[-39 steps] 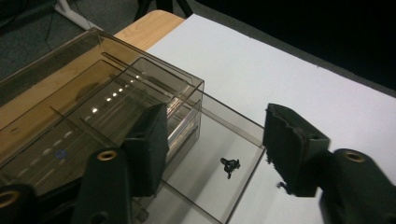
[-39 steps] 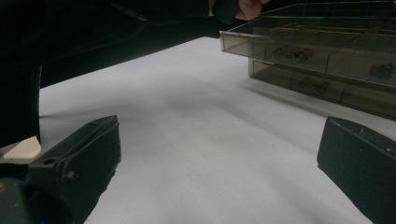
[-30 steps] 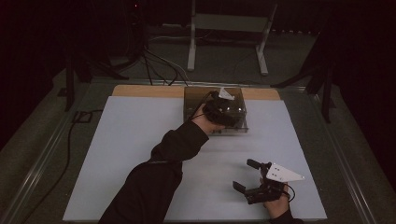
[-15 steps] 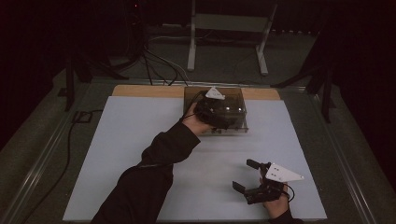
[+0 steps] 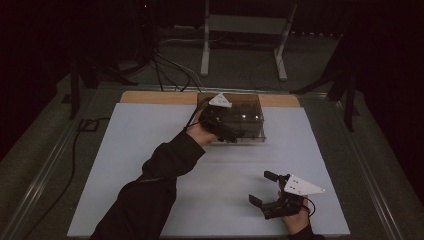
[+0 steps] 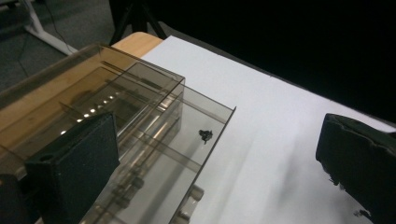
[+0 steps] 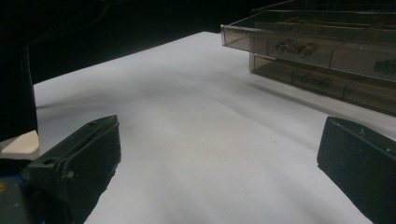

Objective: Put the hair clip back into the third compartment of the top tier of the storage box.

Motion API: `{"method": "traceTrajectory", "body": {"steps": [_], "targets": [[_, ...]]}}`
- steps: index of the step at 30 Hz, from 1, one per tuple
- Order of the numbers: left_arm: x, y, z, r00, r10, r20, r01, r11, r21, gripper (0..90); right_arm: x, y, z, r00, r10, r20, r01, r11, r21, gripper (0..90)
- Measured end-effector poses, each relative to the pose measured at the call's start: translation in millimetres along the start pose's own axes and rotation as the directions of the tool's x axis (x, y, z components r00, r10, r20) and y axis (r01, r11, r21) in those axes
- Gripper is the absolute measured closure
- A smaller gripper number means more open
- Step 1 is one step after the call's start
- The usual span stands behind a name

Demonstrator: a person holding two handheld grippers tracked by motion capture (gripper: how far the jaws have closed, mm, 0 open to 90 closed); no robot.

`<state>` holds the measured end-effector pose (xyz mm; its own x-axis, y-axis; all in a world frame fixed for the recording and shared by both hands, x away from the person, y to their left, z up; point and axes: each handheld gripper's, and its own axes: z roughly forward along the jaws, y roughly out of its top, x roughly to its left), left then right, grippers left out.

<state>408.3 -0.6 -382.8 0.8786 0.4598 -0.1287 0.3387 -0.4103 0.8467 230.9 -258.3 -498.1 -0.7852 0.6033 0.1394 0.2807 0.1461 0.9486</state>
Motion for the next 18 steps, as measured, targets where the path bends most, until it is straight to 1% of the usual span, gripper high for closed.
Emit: {"method": "traceTrajectory", "body": {"steps": [1,4,5,8,11,14,15,16,17,18], "targets": [[1.4,-1.4,-4.3,1.0000,-0.002,0.003,0.003,0.9998,-0.017,0.6,-0.6,0.1,-0.1,1.0000,0.005,-0.001,-0.005,1.000,-0.005,0.0],[3.0,-2.7,-7.9,0.9999,-0.003,0.012,0.003,0.9998,-0.021,0.6,-0.5,-0.2,0.0,1.0000,0.003,0.000,-0.003,1.000,-0.001,0.0],[4.7,-4.2,-10.8,0.9996,-0.004,0.028,0.004,0.9997,-0.023,0.6,-0.4,-0.1,-0.1,1.0000,0.002,0.001,-0.002,1.000,0.000,0.0],[5.9,-6.6,-13.0,0.9996,0.002,0.027,-0.001,0.9998,-0.022,0.5,-0.4,0.3,0.1,1.0000,0.008,-0.001,-0.008,1.000,-0.003,0.0],[8.7,-11.1,-15.9,0.9999,0.003,0.014,-0.003,1.0000,-0.006,0.6,0.9,0.0,0.8,1.0000,0.001,-0.003,-0.001,1.000,0.004,0.0],[10.0,-13.1,-18.6,0.9998,0.002,0.018,-0.002,1.0000,-0.008,0.6,0.7,0.2,0.6,1.0000,0.004,-0.003,-0.004,1.000,0.001,0.0],[10.3,-14.5,-21.4,0.9997,0.016,0.016,-0.016,0.9998,-0.013,0.6,0.7,0.0,0.8,1.0000,0.004,-0.003,-0.004,1.000,0.002,0.0],[10.3,-14.5,-21.4,0.9997,0.016,0.016,-0.016,0.9998,-0.013,0.5,0.7,0.0,0.8,1.0000,0.004,-0.003,-0.004,1.000,0.002,0.0],[10.8,-15.5,-24.8,0.9996,0.028,0.007,-0.028,0.9996,-0.011,0.5,0.3,0.0,1.0,1.0000,0.005,-0.005,-0.005,1.000,0.004,0.0],[10.8,-15.5,-24.8,0.9996,0.028,0.007,-0.028,0.9996,-0.011,0.6,0.3,0.0,1.0,1.0000,0.005,-0.005,-0.005,1.000,0.004,0.0]]}}
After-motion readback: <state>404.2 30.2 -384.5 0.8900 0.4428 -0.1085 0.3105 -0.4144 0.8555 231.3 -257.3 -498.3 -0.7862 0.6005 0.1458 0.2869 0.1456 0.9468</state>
